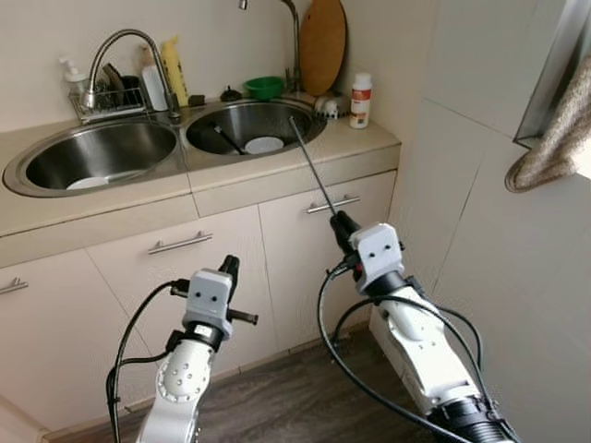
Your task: Kitchen organization
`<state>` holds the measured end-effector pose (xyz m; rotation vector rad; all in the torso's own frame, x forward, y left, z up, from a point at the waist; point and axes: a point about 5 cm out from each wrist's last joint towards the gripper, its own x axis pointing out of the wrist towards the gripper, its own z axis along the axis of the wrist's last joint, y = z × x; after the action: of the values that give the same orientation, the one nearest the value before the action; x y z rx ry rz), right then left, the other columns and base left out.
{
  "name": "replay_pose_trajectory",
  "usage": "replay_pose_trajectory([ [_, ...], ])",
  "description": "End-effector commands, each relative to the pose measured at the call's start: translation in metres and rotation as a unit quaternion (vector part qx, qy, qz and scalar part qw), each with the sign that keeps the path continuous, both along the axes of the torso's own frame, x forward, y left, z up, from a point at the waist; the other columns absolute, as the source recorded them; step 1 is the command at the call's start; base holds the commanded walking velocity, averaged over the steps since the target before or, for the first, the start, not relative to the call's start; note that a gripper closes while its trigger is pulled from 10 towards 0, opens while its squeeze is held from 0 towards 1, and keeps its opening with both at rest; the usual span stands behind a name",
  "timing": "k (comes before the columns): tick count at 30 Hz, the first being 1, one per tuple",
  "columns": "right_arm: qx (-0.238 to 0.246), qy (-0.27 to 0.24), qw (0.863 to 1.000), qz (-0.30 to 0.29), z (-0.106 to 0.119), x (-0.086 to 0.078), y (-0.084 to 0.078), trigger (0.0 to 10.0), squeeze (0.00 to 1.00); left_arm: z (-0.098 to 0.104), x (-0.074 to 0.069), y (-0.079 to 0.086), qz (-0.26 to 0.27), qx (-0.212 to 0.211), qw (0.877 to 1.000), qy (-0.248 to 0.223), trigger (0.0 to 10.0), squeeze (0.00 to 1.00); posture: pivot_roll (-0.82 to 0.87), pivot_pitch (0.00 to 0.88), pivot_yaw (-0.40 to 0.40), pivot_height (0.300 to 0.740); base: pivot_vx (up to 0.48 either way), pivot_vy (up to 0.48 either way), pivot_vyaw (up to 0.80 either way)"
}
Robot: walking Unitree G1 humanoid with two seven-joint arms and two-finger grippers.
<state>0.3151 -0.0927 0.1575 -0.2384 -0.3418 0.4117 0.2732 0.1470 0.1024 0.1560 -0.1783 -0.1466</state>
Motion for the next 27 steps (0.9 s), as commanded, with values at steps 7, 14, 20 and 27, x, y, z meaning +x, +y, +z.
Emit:
replay_pose_trajectory([
  [7,0.005,0.000,1.000,0.004,0.0032,0.0030,0.0028,10.0,0.00,0.0001,0.0004,-0.0003,-0.004,0.001,1.000,-0.002,10.0,0.00,-0.09,0.000,0.056,0.740,0.000,0.000,0.00],
  [14,0.000,0.000,1.000,0.003,0.0030,0.0046,0.0033,10.0,0.00,-0.0010,0.0022,-0.0010,-0.005,0.001,1.000,0.000,10.0,0.00,-0.10,0.000,0.057,0.740,0.000,0.000,0.00],
  [20,0.002,0.002,1.000,-0.005,0.0022,0.0049,0.0009,10.0,0.00,-0.0009,0.0026,-0.0018,-0.009,0.001,1.000,0.000,10.0,0.00,-0.10,0.000,0.065,0.740,0.000,0.000,0.00],
  [27,0.001,0.005,1.000,-0.002,0.0004,0.0024,0.0024,10.0,0.00,-0.0024,0.0021,-0.0048,-0.012,0.000,1.000,0.003,10.0,0.00,-0.10,0.000,0.065,0.740,0.000,0.000,0.00],
])
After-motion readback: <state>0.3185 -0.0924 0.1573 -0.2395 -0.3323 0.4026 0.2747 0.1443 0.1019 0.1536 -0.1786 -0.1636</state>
